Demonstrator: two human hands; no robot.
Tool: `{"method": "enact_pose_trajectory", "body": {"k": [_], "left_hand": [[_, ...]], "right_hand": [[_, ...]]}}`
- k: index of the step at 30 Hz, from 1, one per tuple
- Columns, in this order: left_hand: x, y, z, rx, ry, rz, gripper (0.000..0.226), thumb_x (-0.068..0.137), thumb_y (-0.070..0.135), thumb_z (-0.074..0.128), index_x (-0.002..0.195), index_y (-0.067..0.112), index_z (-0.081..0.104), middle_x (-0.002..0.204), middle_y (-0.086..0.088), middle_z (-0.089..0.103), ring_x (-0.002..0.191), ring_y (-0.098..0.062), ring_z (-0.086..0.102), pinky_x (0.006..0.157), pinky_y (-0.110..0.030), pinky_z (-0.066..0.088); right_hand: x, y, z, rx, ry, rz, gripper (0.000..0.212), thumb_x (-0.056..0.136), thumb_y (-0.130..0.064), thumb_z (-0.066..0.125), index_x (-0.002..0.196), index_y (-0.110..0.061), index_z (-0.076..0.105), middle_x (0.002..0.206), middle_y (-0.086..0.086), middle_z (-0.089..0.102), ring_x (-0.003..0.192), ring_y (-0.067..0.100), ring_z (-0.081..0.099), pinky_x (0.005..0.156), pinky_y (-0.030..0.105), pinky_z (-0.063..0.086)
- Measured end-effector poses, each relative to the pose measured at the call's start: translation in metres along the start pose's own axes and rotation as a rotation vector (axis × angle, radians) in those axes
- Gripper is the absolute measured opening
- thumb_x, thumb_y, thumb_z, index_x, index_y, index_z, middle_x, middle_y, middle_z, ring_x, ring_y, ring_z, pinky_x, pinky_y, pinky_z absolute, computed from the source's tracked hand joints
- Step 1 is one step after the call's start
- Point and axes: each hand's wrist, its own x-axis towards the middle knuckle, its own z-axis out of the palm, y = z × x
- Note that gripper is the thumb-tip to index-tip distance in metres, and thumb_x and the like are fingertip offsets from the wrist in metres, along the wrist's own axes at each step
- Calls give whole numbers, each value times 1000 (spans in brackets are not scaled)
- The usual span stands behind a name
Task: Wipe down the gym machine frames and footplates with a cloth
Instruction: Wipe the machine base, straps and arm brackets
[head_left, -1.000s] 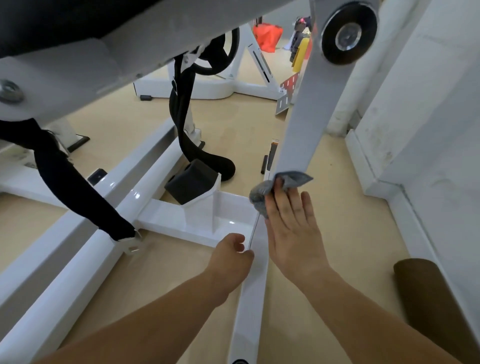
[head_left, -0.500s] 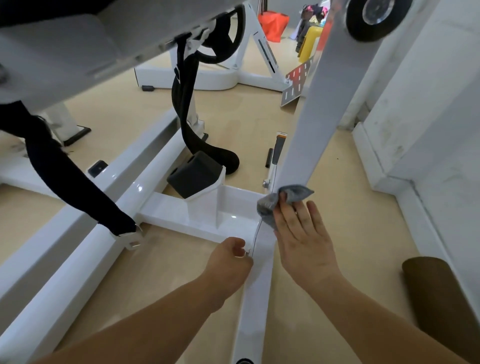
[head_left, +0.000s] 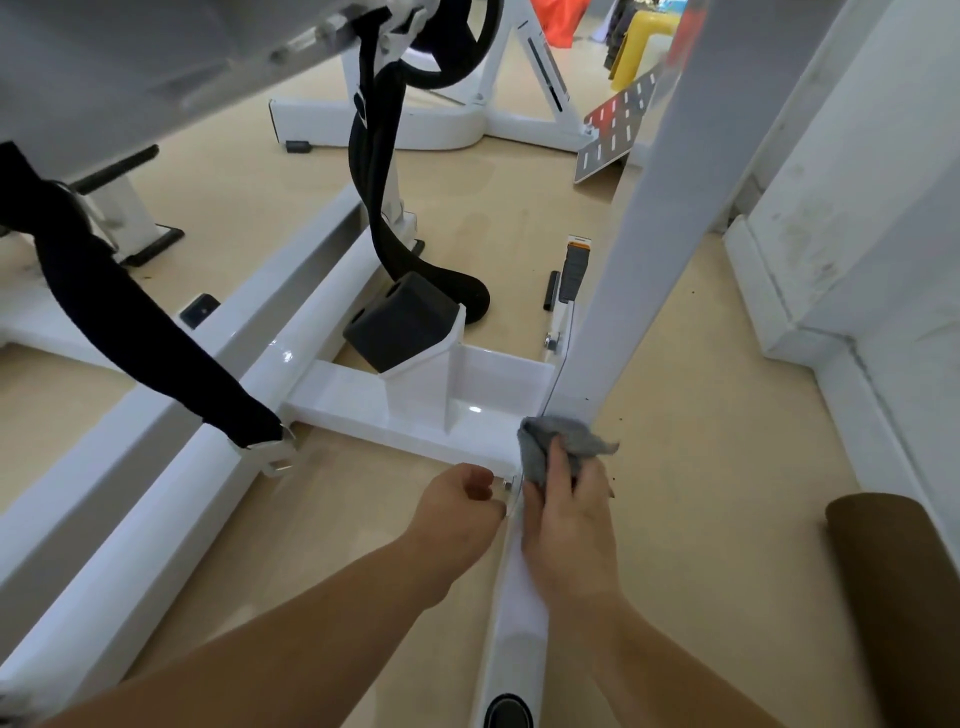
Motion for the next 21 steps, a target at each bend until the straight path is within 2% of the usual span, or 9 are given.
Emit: {"method": "enact_pose_trajectory", "body": {"k": [2, 3, 6, 8, 10, 14, 17, 19, 21], "left_hand": [[0, -2, -1, -12, 3, -6, 44, 91, 9, 65, 134, 17, 61, 116, 6, 65, 104, -13, 64, 89, -29, 56], [0, -4, -1, -18, 0, -10, 44, 91, 9, 65, 133, 17, 62, 116, 6, 65, 103, -13, 65, 86, -28, 56], [-3, -5, -3, -3, -22, -20, 42, 91, 9, 65, 132, 17, 62, 117, 5, 65, 103, -14, 65, 86, -27, 55], [-5, -6, -5, 27, -33, -24, 41, 91, 10, 65, 132, 18, 61, 118, 5, 65, 104, -14, 65, 90, -29, 56], [-6, -6, -6, 55, -38, -20, 41, 92, 12, 65, 133, 18, 61, 119, 5, 65, 106, -14, 64, 92, -31, 56], [-11, -5, -2, 134, -37, 4, 38, 93, 14, 65, 131, 18, 61, 117, 2, 67, 102, -15, 64, 90, -30, 55], [-20, 4, -3, 194, -33, 30, 30, 95, 16, 65, 124, 21, 64, 116, 4, 67, 100, -10, 63, 88, -26, 53], [-26, 19, -9, 266, -16, 74, 28, 96, 17, 64, 123, 25, 64, 118, 8, 66, 102, -6, 61, 89, -24, 50], [-32, 43, -16, 329, 13, 129, 26, 99, 21, 62, 124, 27, 64, 118, 10, 65, 105, -6, 60, 90, -23, 48]], "right_hand": [[-4, 9, 2, -76, -28, -103, 37, 102, -30, 51, 138, -19, 54, 115, 11, 51, 98, 32, 50, 82, 50, 54], [-3, 9, 0, -77, -65, -86, 38, 102, -37, 46, 132, -20, 61, 114, 8, 52, 100, 31, 48, 83, 50, 53], [16, 3, -14, -4, -310, 76, 57, 101, -58, 28, 120, -25, 70, 114, -4, 49, 107, 20, 39, 90, 41, 49], [27, 7, -26, 54, -442, 87, 59, 99, -63, 28, 120, -29, 70, 114, -9, 45, 109, 14, 37, 94, 32, 44], [26, 13, -36, 56, -493, 17, 51, 101, -59, 33, 121, -27, 67, 111, -12, 43, 105, 10, 40, 91, 27, 42], [3, 14, -48, 125, -548, 13, 35, 103, -55, 42, 112, -28, 61, 98, -12, 47, 82, 6, 52, 74, 24, 44], [12, 4, -65, 143, -771, 60, 35, 101, -58, 45, 87, -29, 57, 89, -2, 56, 79, 15, 57, 70, 32, 45], [25, 7, -80, 77, -919, 98, 43, 100, -60, 46, 82, -22, 58, 84, 3, 62, 78, 21, 59, 72, 36, 48], [38, 15, -98, 121, -821, 223, 46, 99, -61, 45, 77, -22, 55, 75, -1, 59, 70, 17, 56, 65, 32, 45]]}}
